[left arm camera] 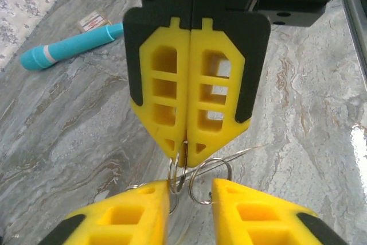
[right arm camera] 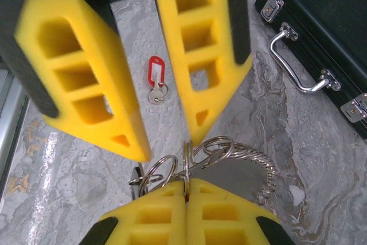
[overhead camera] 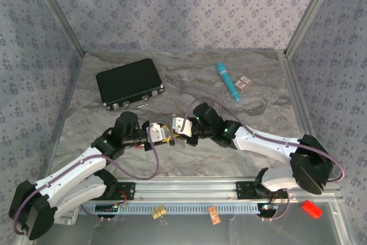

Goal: Put the keys on the keyring

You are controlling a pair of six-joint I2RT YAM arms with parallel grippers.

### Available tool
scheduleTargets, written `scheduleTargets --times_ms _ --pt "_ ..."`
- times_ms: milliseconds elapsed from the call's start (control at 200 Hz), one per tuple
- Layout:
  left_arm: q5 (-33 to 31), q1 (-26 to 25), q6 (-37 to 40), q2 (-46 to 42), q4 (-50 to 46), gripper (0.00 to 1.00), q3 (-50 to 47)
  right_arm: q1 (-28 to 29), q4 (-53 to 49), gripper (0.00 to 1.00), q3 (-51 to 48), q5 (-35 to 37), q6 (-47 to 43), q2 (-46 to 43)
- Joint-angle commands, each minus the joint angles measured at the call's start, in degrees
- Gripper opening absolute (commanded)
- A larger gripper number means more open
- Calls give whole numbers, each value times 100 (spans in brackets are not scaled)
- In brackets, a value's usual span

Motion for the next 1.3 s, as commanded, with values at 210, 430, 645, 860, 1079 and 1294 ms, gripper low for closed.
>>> scheduleTargets --times_ms 210,430,645,860,1079,1294 --pt "198 -41 34 69 209 19 75 15 -81 0 175 -332 -132 26" --pt "337 -43 -76 91 289 0 92 -4 34 0 131 -376 -97 0" --pt "541 -45 -482 139 698 0 -84 -157 760 16 -298 -623 173 -103" --pt "611 -40 -711 139 976 0 -214 -214 1000 12 -404 -767 247 -25" --pt "531 -45 -737 158 949 6 -200 -279 1139 0 -450 -871 328 -9" --pt "-459 -45 -1232 -579 564 62 -179 -315 772 0 -453 -320 63 -82"
